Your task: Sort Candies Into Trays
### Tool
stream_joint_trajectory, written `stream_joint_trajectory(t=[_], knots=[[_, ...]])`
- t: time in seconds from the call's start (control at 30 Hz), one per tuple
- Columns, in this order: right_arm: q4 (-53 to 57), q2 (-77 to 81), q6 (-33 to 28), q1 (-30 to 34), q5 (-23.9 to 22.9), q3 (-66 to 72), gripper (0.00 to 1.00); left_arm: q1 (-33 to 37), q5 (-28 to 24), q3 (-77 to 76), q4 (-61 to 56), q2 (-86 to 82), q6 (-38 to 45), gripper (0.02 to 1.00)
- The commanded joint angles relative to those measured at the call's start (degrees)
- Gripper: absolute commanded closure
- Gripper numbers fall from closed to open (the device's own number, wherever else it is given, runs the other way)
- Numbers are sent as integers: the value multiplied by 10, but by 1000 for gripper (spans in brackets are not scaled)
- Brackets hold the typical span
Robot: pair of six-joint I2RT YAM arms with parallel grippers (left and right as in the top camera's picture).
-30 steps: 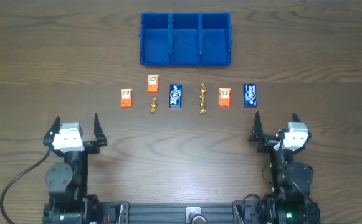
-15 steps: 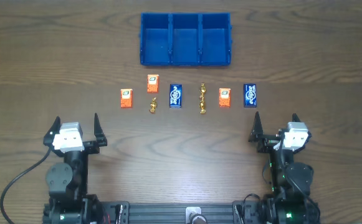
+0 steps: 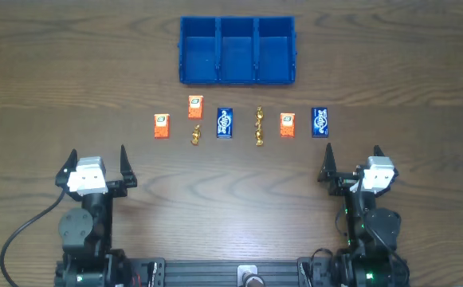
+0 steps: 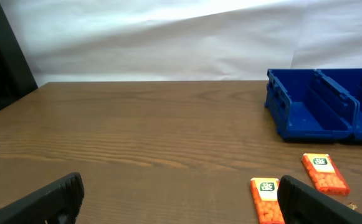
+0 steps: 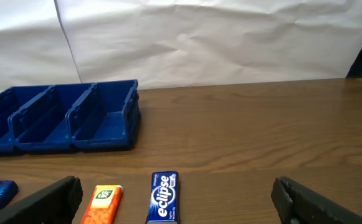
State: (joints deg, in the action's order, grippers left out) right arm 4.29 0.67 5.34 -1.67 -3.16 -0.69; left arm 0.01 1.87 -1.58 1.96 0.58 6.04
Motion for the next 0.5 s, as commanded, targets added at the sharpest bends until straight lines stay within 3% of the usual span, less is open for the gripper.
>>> stream_joint_trajectory(t=[0.03, 0.33, 0.5], knots=[[2, -5, -9, 3, 5, 2, 3, 4, 18, 13, 23, -3, 3, 20], [2, -5, -9, 3, 5, 2, 3, 4, 20, 13, 21, -2, 2, 20], [2, -5, -9, 3, 5, 2, 3, 3, -5, 12, 15, -3, -31, 20]])
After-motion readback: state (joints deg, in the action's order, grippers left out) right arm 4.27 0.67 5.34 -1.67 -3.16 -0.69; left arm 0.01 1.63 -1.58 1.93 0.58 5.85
